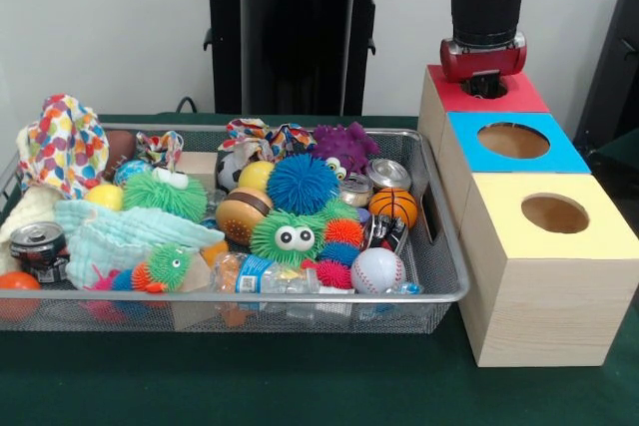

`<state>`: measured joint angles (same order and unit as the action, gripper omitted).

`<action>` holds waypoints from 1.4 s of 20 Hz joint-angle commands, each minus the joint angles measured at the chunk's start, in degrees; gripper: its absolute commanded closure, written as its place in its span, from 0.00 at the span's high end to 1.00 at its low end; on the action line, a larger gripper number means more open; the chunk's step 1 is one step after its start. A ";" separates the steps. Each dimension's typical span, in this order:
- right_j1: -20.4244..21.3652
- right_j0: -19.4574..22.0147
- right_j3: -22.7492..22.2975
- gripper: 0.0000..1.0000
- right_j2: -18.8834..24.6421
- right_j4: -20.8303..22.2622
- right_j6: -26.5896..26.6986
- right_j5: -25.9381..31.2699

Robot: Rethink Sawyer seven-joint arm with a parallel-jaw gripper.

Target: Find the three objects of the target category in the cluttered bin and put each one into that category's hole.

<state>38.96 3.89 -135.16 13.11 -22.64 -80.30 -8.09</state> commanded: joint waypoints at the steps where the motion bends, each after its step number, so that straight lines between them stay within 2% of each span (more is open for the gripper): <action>1: -5.26 -3.27 3.56 0.00 -4.50 -5.39 -17.17 -1.13; 12: -6.38 -6.84 5.77 0.00 -6.88 -7.26 -16.73 0.05; 18: -6.99 -7.22 6.34 0.00 -6.57 -6.97 -17.38 -0.76; 19: -7.23 -6.93 6.44 1.00 -6.71 -6.53 -17.20 -1.05; 23: -7.32 -5.71 6.05 1.00 -6.42 -5.33 -16.85 -1.43; 28: -7.00 -6.20 5.98 1.00 -7.21 -5.26 -16.58 -1.02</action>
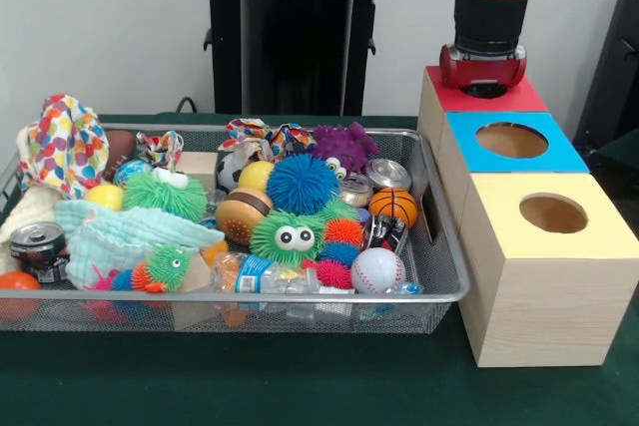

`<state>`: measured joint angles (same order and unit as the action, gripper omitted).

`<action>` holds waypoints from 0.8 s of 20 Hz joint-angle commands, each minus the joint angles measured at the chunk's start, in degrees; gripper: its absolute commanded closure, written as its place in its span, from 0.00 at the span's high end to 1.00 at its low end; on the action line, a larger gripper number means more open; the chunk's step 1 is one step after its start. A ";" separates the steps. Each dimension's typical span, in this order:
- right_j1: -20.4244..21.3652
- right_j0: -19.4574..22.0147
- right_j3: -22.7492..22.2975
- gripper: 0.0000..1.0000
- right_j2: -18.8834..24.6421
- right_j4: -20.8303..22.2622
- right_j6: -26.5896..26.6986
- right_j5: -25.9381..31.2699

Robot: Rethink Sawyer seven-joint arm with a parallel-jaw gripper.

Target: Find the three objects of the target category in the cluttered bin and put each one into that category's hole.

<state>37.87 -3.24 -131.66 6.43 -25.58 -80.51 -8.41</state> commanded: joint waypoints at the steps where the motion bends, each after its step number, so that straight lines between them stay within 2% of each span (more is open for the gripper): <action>1: -5.87 0.78 2.51 1.00 -0.66 -2.36 -16.33 -0.60; 7: -5.79 1.02 2.82 1.00 -0.67 -2.25 -16.12 -0.24; 11: -4.56 0.63 2.72 1.00 -1.95 -3.14 -15.22 2.51; 15: -4.63 1.25 2.54 1.00 -1.49 -2.66 -15.48 1.83; 16: -4.62 1.22 2.56 0.00 -1.51 -2.71 -15.49 1.93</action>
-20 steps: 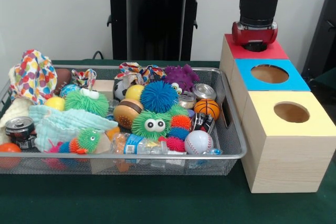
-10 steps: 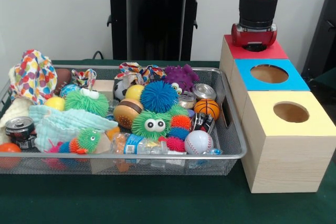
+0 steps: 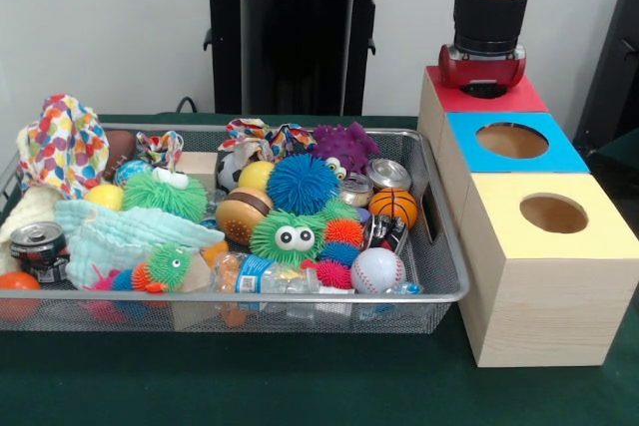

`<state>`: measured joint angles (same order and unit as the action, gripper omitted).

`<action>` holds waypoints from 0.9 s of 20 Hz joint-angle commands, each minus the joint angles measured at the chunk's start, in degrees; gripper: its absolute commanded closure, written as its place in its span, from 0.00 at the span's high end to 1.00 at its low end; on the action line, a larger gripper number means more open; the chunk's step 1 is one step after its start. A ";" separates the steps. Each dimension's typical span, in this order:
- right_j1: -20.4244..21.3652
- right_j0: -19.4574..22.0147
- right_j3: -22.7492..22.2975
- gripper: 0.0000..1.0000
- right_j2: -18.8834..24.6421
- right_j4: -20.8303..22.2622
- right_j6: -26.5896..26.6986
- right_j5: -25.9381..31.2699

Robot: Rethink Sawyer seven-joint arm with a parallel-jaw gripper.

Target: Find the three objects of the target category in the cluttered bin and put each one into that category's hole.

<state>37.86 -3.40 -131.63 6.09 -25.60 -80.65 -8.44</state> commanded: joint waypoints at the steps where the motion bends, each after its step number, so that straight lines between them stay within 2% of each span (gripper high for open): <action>1: -4.59 1.33 2.59 0.00 -1.25 -2.70 -15.26 2.03; 13: -4.44 1.16 2.87 0.00 -1.48 -2.81 -14.93 2.95; 18: -1.93 0.48 2.75 0.00 -2.14 -3.98 -14.49 7.93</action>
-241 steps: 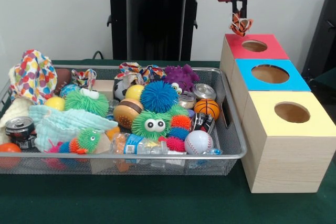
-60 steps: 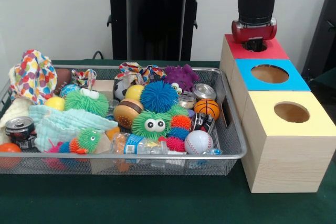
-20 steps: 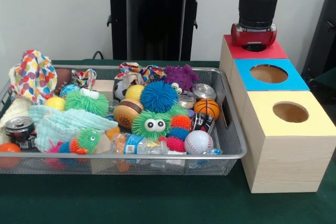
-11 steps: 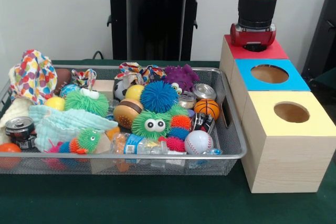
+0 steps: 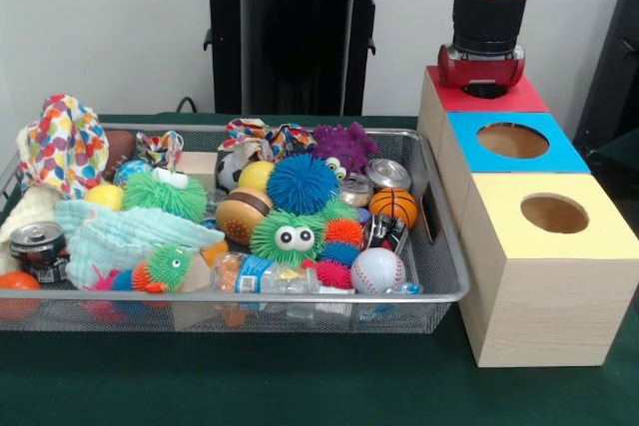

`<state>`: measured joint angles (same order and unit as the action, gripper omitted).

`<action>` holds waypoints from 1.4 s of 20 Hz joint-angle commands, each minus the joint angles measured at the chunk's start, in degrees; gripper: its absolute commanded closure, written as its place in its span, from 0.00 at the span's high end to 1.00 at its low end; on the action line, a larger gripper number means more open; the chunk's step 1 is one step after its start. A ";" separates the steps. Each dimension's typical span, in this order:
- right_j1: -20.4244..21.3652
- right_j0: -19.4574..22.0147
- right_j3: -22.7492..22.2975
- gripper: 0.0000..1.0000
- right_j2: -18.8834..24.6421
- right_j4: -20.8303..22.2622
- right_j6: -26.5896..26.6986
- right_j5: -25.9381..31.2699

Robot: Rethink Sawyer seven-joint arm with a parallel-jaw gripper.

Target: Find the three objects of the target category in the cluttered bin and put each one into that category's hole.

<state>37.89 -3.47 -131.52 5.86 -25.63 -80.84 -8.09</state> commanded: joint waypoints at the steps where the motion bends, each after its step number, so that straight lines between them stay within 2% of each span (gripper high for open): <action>1: -1.31 0.43 2.73 0.00 -2.08 -4.18 -14.34 8.60; 8: 1.93 -0.64 3.38 0.00 -3.71 -5.05 -14.38 14.45; 13: 3.76 -3.80 6.14 0.00 -8.56 -4.76 -14.92 22.28; 17: 4.50 -4.85 7.62 0.00 -10.41 -3.90 -15.78 26.02; 22: 5.19 -5.81 8.87 0.00 -11.94 -3.20 -16.28 28.94; 28: 5.68 -5.89 8.77 0.00 -11.90 -3.40 -16.25 29.62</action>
<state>43.36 -9.90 -126.23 -4.68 -27.66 -81.05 15.06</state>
